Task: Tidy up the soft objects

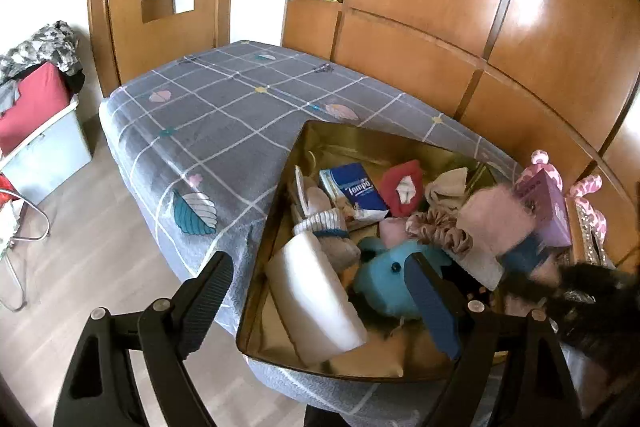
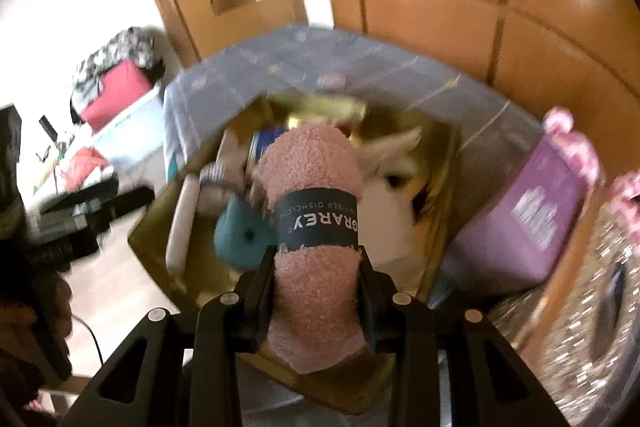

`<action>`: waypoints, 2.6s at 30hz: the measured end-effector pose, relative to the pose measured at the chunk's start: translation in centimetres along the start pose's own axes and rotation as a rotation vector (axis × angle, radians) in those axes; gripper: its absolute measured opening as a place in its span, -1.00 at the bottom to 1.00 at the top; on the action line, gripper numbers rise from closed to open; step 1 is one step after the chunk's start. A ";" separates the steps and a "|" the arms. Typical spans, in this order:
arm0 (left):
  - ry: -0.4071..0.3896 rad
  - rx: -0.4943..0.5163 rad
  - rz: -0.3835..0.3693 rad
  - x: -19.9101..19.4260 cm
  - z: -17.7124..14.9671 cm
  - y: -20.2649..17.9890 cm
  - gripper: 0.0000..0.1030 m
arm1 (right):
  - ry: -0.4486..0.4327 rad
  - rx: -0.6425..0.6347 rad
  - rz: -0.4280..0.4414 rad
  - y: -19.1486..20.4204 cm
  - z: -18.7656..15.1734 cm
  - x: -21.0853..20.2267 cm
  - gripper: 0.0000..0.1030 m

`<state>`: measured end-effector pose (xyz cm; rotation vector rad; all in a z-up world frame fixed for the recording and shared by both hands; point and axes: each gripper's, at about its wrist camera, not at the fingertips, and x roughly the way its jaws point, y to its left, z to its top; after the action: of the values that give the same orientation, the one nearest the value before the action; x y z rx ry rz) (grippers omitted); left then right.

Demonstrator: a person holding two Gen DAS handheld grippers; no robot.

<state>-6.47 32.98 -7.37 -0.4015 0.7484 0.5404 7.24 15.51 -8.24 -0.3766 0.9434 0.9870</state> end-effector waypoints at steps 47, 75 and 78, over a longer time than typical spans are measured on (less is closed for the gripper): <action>-0.113 0.149 -0.034 -3.8 -2.1 -6.6 0.99 | -0.208 0.138 -0.349 0.8 -3.8 -5.2 -0.12; -0.165 0.168 -0.008 -5.8 -3.3 -8.9 0.99 | -0.274 0.225 -0.455 -0.2 -5.7 -8.0 -0.12; -0.160 0.167 -0.008 -5.8 -3.3 -8.9 0.99 | -0.274 0.224 -0.455 -0.3 -5.7 -7.9 -0.12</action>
<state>-6.47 22.37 -4.02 -0.2037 0.6322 0.4929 2.92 7.38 -4.99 -0.2430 0.6692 0.4947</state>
